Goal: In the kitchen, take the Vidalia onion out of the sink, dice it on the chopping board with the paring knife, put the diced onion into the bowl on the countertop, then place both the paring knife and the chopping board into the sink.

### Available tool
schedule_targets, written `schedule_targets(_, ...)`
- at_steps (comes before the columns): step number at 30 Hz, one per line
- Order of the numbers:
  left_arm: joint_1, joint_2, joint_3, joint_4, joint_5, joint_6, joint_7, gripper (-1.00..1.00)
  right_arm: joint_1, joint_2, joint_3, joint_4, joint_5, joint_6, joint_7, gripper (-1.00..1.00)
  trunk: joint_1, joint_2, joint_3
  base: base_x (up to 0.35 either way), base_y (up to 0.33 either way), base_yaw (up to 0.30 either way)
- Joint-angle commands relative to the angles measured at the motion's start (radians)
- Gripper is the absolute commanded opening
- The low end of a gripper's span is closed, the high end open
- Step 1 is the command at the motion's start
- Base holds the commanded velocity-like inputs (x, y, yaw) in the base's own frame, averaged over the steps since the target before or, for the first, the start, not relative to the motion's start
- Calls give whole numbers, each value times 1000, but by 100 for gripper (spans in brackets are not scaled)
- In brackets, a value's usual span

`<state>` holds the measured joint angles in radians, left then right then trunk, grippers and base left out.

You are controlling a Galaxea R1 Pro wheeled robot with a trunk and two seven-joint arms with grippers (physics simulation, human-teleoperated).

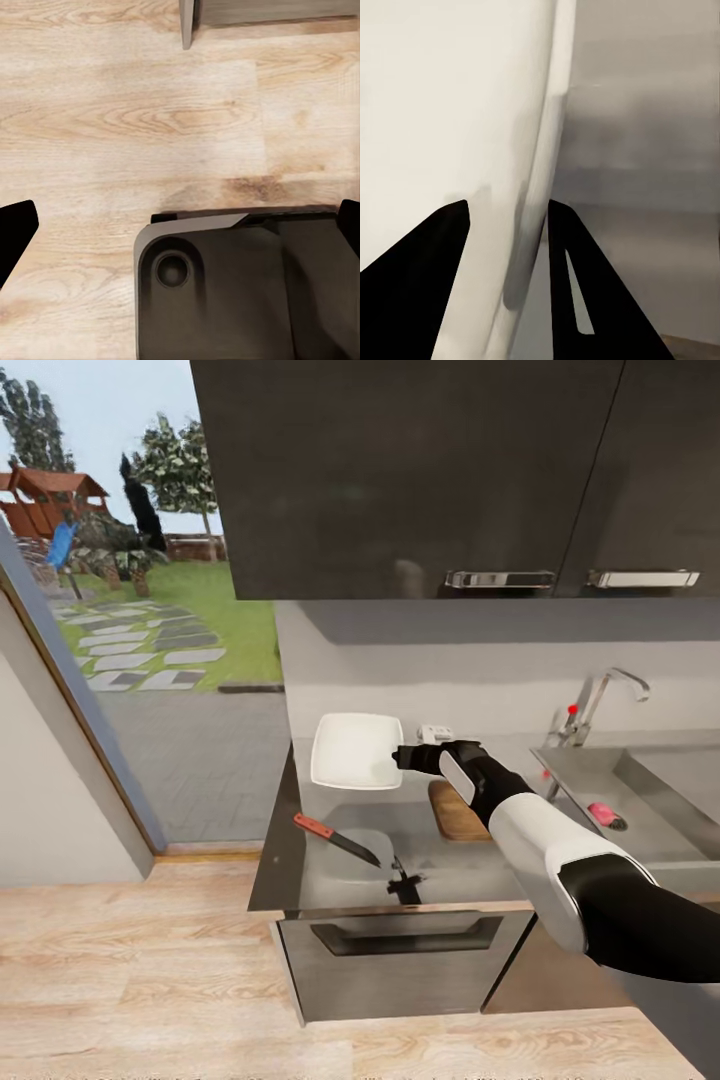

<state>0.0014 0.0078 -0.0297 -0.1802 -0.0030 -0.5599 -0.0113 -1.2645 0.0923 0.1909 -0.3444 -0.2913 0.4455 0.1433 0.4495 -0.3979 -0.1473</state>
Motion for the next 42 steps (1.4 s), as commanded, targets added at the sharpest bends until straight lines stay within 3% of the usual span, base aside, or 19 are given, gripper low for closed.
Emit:
schedule_targets(1,0,0,-2,-1,0,-2,-1,100,-1,-1,5,-1,-9,4,-2,-100,1,-2,-3,0,0,0)
schedule_targets(28,0,1,-3,-2,0,-2,1,100,-1,12,6,-1,-9,6,-2,-100,1,-2,-46,25,19,0)
schedule_targets(42,0,1,-2,-2,0,-2,1,100,-1,12,6,-1,-9,6,-1,-100,1,-2,-50,116,90,0)
